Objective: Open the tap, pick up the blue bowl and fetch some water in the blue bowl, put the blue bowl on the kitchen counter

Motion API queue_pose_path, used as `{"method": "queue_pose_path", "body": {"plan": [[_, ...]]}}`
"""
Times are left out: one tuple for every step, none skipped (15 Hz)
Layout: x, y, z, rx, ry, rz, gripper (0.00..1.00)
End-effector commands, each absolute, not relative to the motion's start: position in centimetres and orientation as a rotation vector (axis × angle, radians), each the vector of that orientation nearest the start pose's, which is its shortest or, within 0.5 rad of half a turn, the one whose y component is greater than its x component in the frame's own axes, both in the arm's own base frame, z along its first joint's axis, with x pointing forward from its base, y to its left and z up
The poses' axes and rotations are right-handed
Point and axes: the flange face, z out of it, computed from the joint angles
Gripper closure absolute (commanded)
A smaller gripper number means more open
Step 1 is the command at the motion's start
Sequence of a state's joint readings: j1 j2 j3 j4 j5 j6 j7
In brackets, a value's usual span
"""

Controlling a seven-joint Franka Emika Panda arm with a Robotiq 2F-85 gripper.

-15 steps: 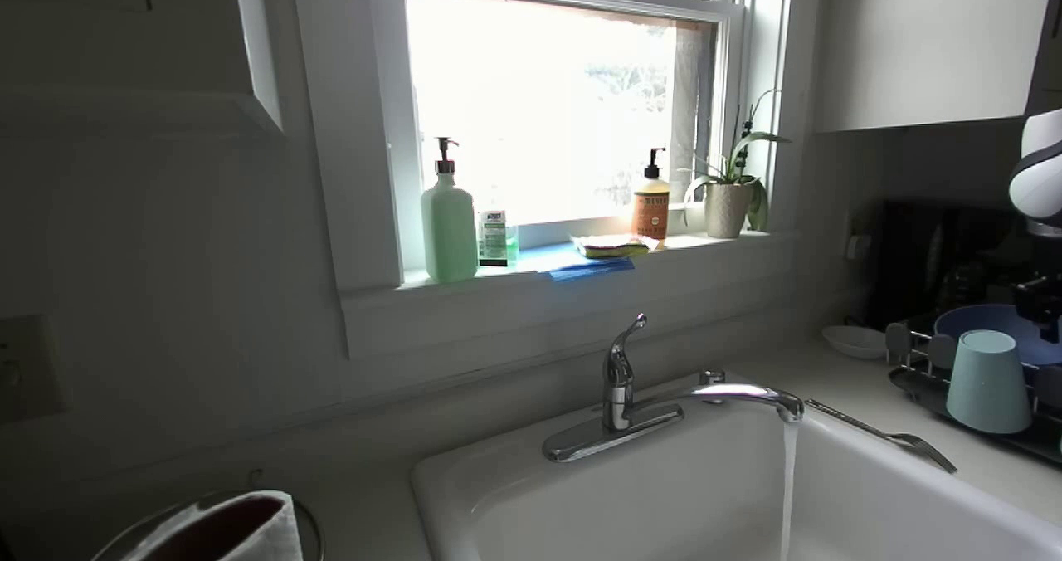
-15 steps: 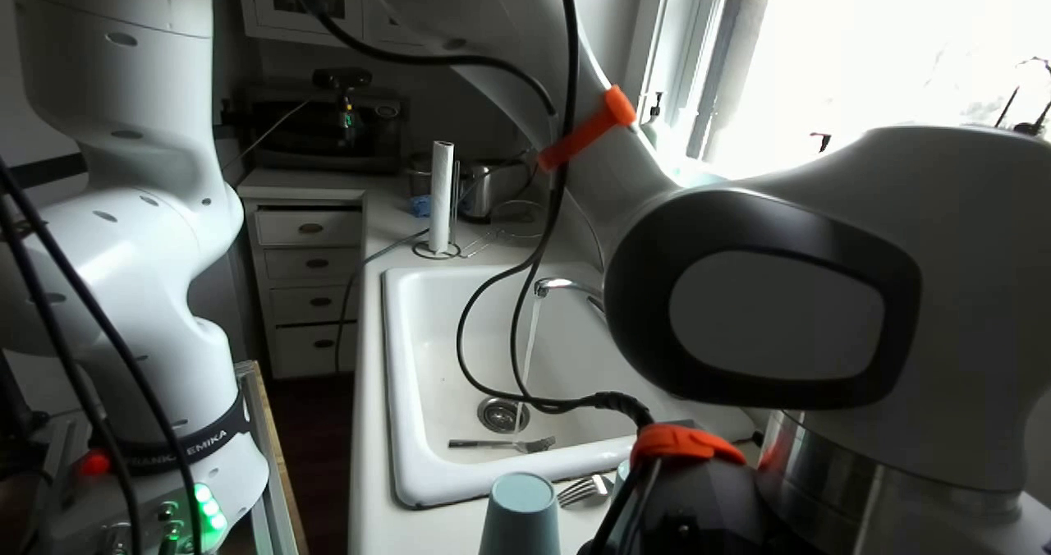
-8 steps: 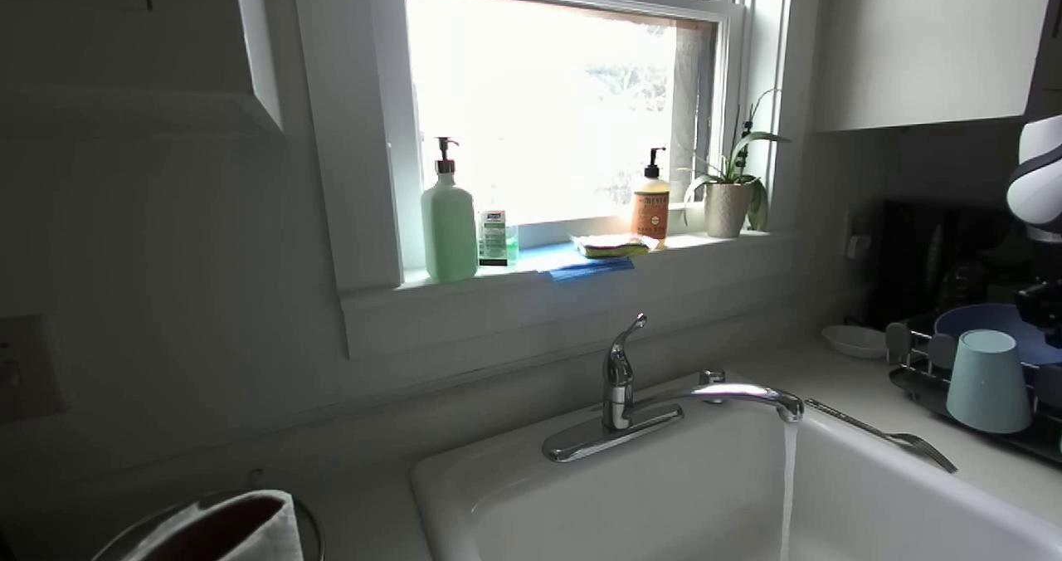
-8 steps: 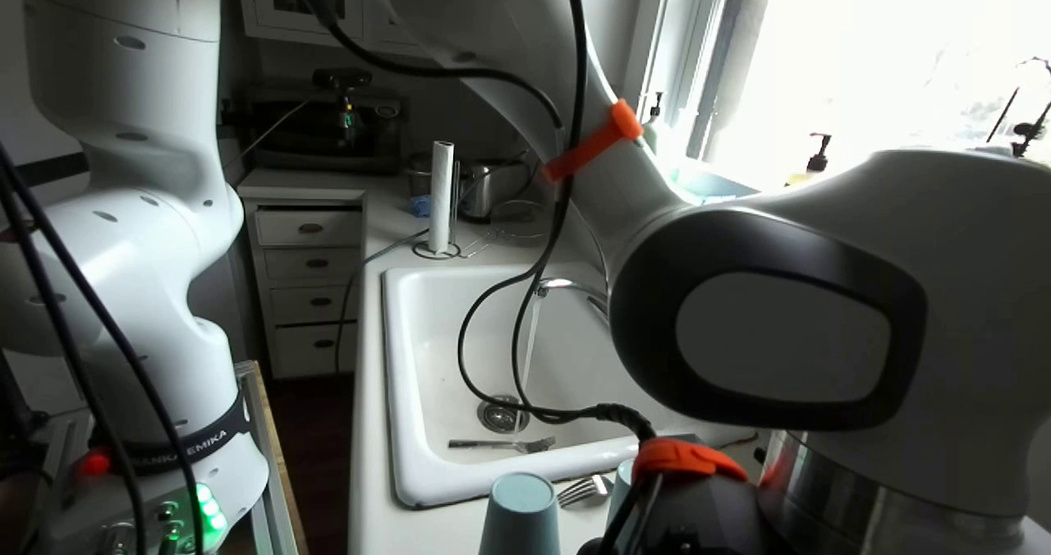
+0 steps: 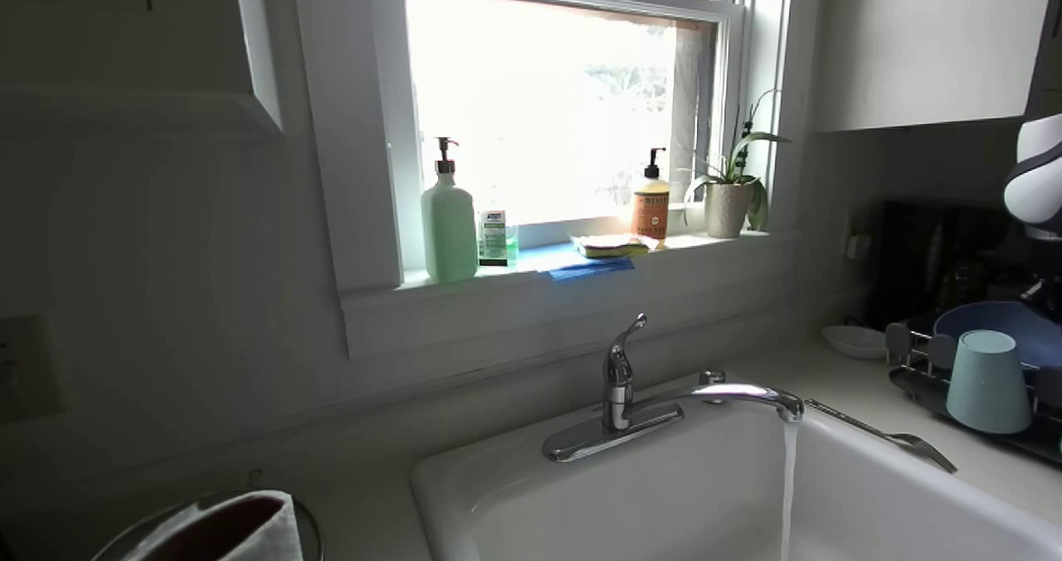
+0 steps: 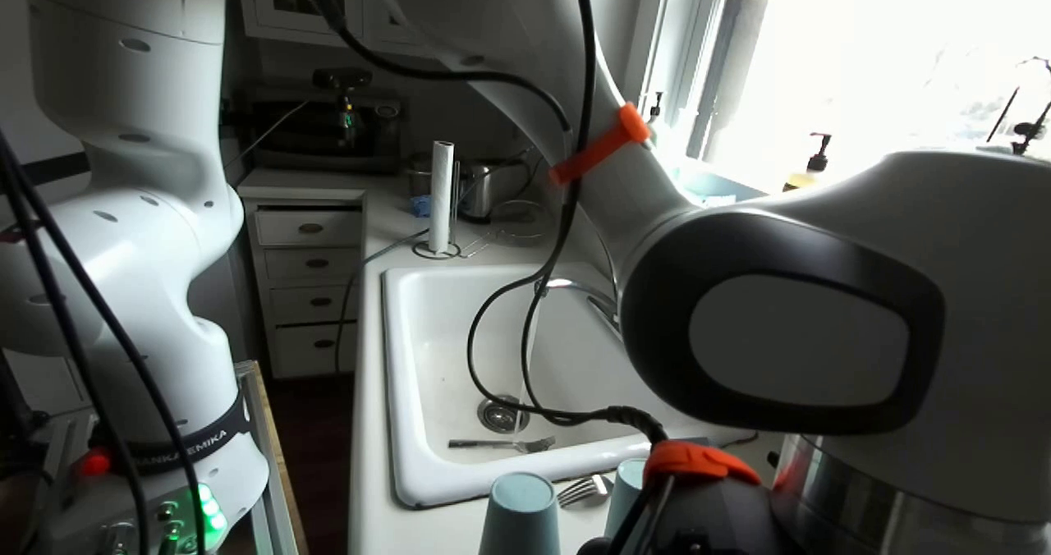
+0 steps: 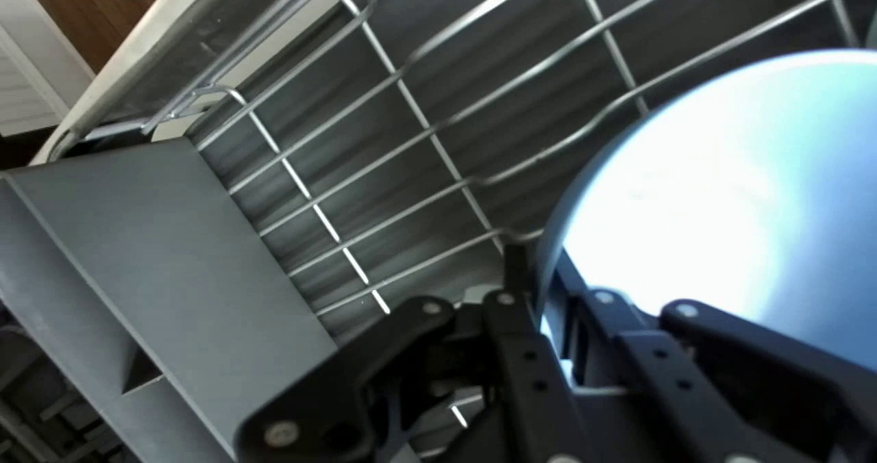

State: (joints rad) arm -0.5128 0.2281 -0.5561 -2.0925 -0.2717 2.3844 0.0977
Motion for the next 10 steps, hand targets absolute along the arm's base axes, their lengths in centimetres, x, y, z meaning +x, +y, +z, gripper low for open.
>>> {"method": "queue_pose_path", "body": {"plan": [[28.1,-51.7,36.6,-3.063,1.658,0.049,0.99],[28.0,-51.7,37.3,-3.068,1.655,0.036,0.99],[27.9,-51.7,38.0,-3.074,1.655,0.016,1.00],[27.8,-51.6,38.7,-3.076,1.643,-0.004,0.99],[27.7,-51.4,39.4,-3.080,1.634,-0.022,0.99],[27.7,-51.3,40.0,-3.084,1.629,-0.038,0.99],[27.7,-51.1,40.7,-3.092,1.615,-0.048,0.99],[27.6,-50.9,41.5,-3.108,1.596,-0.064,0.99],[27.6,-50.6,42.3,-3.123,1.568,-0.080,0.99],[27.7,-50.2,43.3,-3.143,1.536,-0.108,0.99]]}}
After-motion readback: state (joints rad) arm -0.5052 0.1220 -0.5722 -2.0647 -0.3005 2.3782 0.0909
